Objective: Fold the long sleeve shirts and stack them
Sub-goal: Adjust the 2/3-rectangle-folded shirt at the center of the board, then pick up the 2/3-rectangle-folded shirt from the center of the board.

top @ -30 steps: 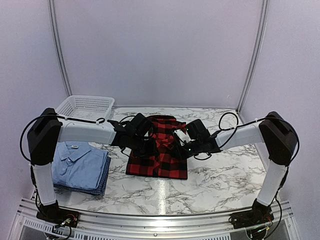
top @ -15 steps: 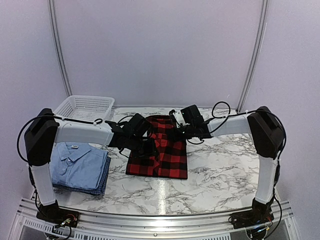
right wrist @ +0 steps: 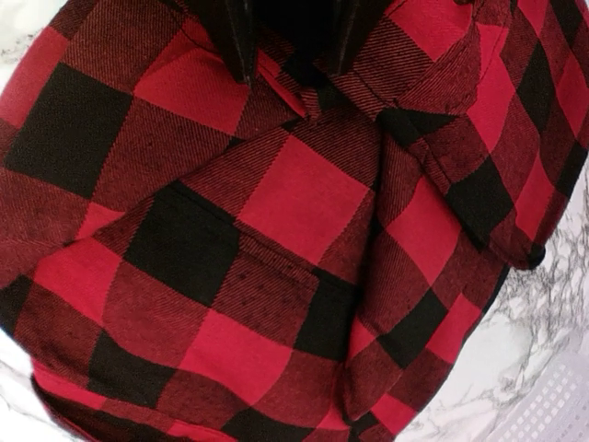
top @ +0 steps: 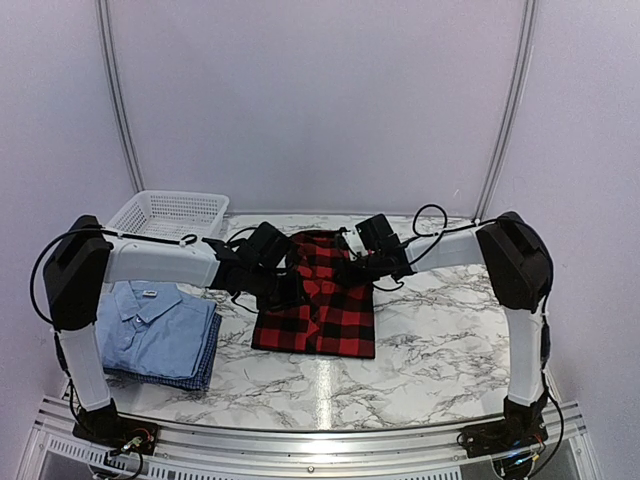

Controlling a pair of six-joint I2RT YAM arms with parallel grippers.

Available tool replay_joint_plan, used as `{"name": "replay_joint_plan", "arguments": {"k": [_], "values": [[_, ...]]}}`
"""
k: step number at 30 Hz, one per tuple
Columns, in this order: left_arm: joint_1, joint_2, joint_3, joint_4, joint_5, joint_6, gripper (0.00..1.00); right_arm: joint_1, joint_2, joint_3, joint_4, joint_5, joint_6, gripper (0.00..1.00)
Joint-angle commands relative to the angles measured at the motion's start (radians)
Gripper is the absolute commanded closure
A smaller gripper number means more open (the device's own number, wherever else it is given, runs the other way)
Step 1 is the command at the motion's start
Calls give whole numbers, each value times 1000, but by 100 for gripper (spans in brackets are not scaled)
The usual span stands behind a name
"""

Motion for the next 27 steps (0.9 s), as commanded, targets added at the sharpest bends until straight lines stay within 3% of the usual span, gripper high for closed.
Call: {"name": "replay_joint_plan", "arguments": {"k": [1,5,9,21,27], "values": [[35,-62,-33,17,-4,20,68,-15,-73,52,-40,20,-15,70],[68,-99,-74,17,-18,28,68,-15,-118,52,-69,41,-13,61],[112,-142,-137,17,-37,40,67,-15,-185,-5,-90,72,18,60],[153,-270,-334,-4,59,128,60,-12,-497,-407,-93,-49,120,58],[143,-298,-399,-18,118,150,60,54,-632,-581,-112,-112,205,56]]}}
